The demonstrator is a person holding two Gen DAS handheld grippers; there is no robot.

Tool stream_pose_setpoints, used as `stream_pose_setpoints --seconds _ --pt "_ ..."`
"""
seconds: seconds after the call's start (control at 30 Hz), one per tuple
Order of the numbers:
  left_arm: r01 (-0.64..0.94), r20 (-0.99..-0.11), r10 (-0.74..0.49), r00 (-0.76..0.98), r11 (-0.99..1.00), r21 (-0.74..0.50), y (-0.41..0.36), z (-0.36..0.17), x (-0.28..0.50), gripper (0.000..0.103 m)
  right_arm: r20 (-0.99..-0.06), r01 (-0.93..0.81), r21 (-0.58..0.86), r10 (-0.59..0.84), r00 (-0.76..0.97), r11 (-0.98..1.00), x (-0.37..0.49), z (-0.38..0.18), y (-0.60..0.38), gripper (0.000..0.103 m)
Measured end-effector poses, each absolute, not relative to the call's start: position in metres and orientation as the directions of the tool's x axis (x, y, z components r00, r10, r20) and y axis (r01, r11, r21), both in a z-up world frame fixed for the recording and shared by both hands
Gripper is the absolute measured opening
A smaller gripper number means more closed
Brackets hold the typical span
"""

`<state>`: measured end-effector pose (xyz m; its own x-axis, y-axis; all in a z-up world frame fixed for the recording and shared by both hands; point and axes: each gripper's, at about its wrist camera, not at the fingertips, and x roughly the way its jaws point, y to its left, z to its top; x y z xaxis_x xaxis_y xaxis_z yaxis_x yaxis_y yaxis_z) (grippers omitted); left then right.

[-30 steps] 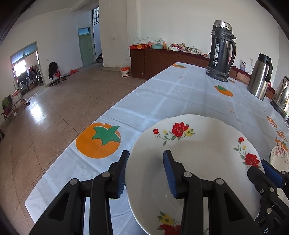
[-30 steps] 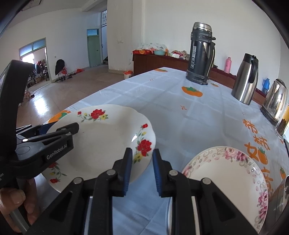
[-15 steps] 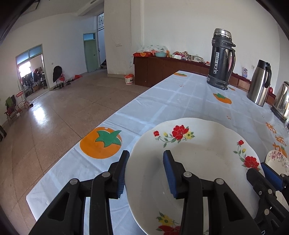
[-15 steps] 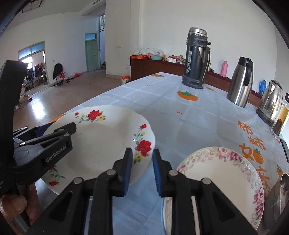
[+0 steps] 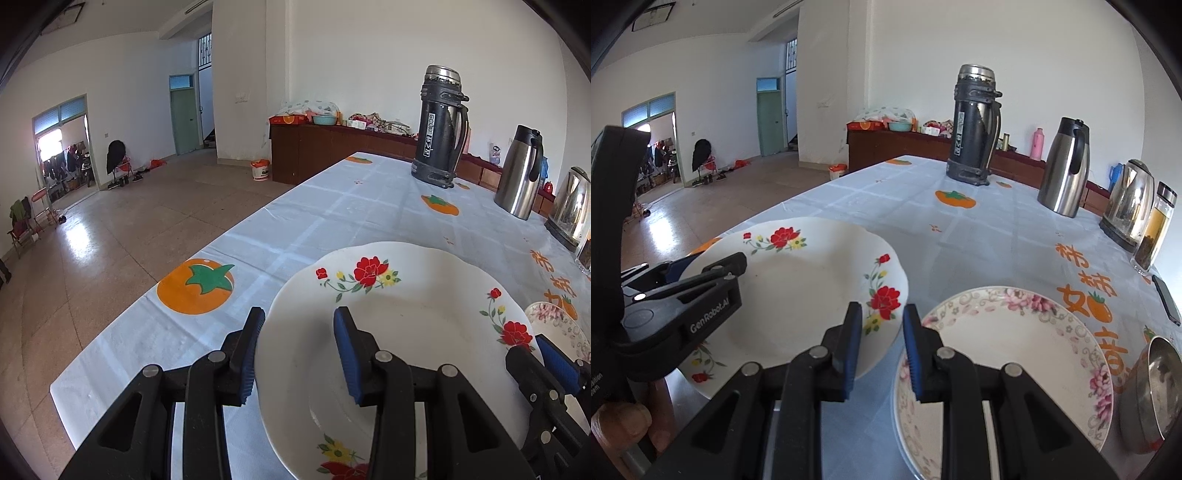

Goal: Organize plates and bowls
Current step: 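Lift the red-flower plate with the left tool over the plate stack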

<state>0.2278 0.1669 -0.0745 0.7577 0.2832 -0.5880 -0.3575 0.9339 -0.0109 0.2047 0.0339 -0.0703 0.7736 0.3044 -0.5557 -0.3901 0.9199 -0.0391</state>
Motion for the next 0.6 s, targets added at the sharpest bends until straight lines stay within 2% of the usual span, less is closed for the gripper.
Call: stream_pose_setpoints --seconds 0.6 --pt "-0.327 -0.569 0.257 0.781 0.945 -0.023 0.14 -0.072 0.22 0.042 -0.508 -0.343 -0.058 0.268 0.819 0.937 0.188 -0.065 0.007 0.023"
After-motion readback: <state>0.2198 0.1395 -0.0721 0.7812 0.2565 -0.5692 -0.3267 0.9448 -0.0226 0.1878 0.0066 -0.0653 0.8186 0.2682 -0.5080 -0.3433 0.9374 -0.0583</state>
